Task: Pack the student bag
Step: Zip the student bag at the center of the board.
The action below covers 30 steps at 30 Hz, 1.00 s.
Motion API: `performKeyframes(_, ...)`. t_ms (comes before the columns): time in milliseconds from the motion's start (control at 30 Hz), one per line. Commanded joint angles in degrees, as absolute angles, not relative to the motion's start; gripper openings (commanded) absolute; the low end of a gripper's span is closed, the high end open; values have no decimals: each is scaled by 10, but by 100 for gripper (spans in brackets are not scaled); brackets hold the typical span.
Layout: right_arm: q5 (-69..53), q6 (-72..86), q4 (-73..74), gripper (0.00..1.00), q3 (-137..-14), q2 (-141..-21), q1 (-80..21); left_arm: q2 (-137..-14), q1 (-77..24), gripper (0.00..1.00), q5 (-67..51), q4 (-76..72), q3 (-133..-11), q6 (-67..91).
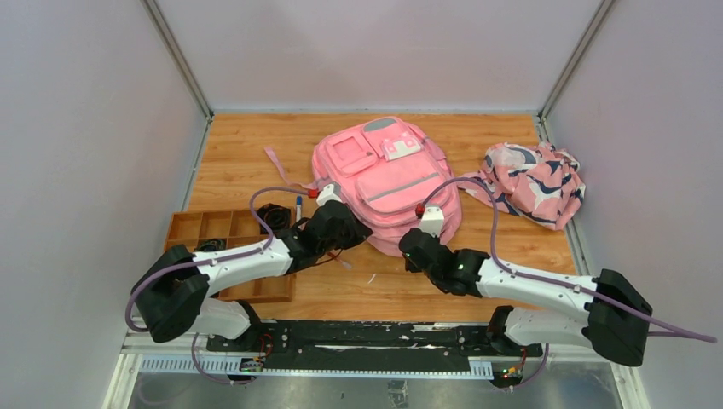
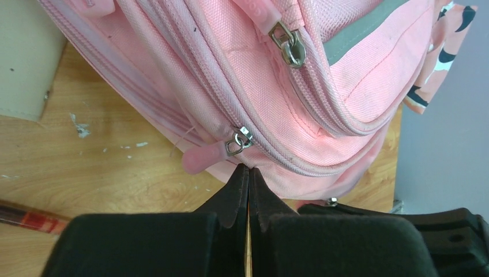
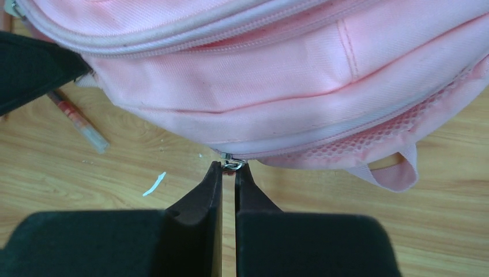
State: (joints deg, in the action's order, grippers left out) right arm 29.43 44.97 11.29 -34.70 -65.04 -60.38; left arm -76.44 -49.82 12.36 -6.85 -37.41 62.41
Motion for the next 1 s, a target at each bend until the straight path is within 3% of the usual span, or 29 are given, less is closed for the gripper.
performKeyframes(0, 297, 436, 215, 0, -336, -593, -612, -746, -460, 0, 177, -24, -395, 573)
performKeyframes(200, 340, 428, 270, 0, -304, -497, -600, -715, -404, 0, 151, 21, -400, 495)
performKeyframes(467, 255, 356, 280, 0, -334, -475, -566, -728, -386, 0, 111, 85, -468, 401)
performKeyframes(500, 244, 351, 279, 1, -341, -479, -566, -727, -386, 6, 98, 87, -474, 393)
performKeyframes(600, 196, 336, 243, 19, -355, -501, -573, -716, -386, 36, 61, 88, -482, 371)
performKeyframes(667, 179, 330, 201, 31, -363, -530, -592, -701, -387, 48, 45, 97, -481, 370)
performKeyframes(967, 222, 306, 129, 37, -452, -706, -626, -631, -395, 52, 26, 134, -442, 403)
